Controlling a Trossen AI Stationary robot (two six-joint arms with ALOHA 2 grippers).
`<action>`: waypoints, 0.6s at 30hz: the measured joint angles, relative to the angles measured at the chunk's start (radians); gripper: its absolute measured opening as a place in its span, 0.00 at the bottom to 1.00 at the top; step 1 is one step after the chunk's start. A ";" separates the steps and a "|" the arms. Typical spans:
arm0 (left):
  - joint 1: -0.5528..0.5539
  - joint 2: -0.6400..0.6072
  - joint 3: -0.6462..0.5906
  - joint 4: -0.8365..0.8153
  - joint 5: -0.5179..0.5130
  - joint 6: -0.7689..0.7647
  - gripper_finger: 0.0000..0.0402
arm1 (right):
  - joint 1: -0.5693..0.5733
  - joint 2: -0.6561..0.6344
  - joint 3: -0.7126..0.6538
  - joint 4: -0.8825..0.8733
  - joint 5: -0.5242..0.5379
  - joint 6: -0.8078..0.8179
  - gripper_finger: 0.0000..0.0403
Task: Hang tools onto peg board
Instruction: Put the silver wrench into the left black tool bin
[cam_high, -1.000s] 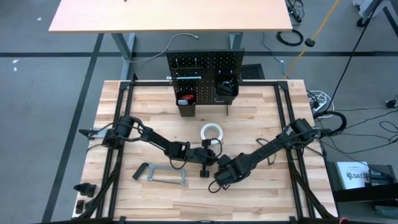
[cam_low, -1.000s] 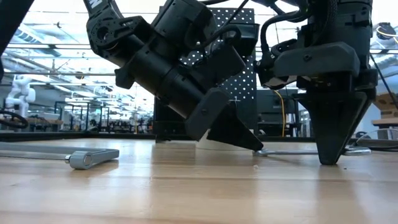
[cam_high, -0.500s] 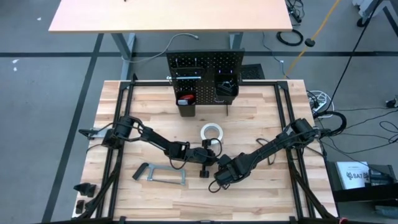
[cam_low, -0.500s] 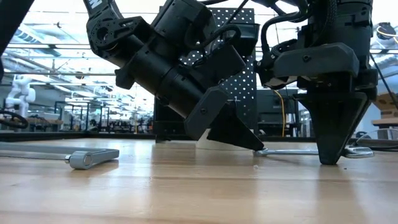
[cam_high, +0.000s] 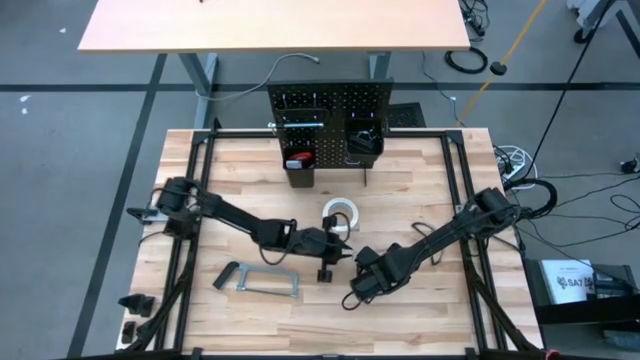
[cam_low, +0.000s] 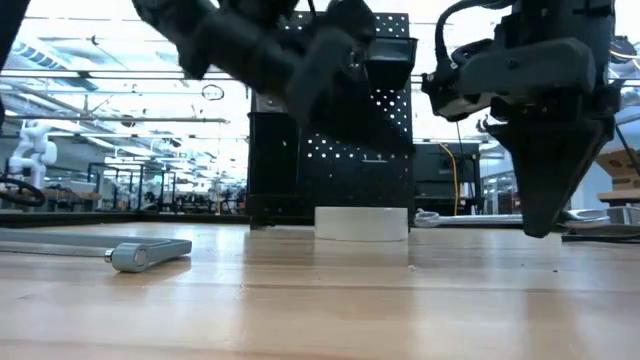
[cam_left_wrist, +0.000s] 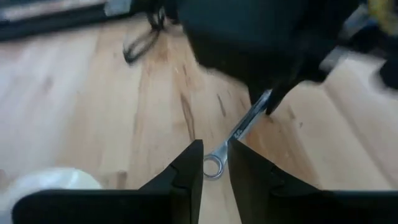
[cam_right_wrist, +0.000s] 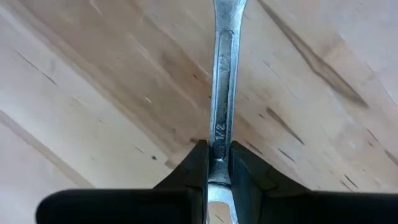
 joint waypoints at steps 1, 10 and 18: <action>-0.002 -0.025 -0.009 -0.002 0.001 0.007 0.20 | 0.006 0.000 0.000 -0.010 0.004 0.008 0.09; 0.016 -0.245 -0.200 0.126 0.007 0.018 0.20 | 0.097 -0.104 0.002 -0.024 0.225 0.083 0.08; 0.028 -0.379 -0.322 0.310 0.059 -0.150 0.20 | 0.136 -0.178 0.003 0.068 0.518 -0.049 0.08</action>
